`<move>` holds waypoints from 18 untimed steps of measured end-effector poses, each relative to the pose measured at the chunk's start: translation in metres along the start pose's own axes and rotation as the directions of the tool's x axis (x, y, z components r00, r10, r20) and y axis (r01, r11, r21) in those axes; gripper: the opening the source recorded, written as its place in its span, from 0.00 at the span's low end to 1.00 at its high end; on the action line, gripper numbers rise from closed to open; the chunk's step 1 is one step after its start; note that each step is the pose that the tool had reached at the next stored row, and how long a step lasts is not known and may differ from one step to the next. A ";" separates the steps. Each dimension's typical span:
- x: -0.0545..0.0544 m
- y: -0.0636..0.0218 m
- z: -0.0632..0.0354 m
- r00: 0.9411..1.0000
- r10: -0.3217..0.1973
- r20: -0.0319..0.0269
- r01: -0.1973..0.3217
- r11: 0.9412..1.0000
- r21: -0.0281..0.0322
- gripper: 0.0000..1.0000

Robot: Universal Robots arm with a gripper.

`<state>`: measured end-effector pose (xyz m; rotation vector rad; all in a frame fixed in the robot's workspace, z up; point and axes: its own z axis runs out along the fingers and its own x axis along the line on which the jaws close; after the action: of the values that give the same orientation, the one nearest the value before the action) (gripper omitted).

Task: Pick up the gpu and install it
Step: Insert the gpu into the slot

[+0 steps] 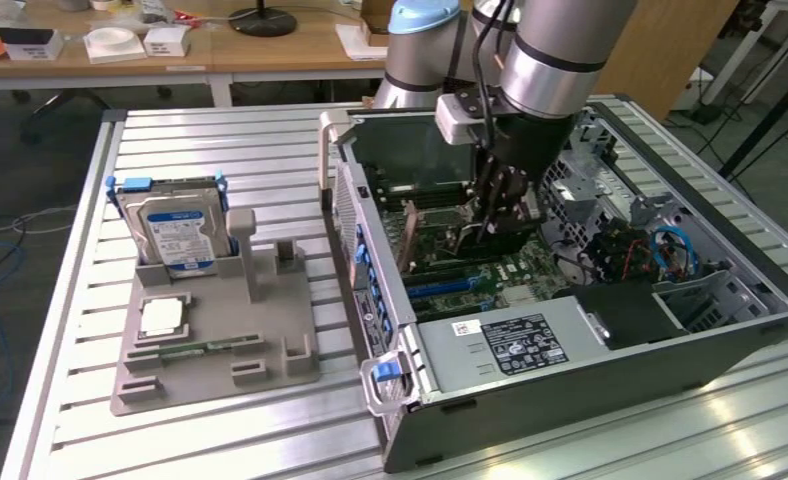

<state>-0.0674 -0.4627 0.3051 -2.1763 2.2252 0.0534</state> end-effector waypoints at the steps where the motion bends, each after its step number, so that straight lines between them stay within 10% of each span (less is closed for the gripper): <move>1: 0.000 0.0003 0.0016 1.000 0.000 0.000 0.000 1.000 0.000 0.26; 18: 0.001 0.0127 0.0223 1.000 0.000 0.000 0.000 1.000 0.000 0.26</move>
<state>-0.0802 -0.4628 0.2829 -2.1768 2.2246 0.0533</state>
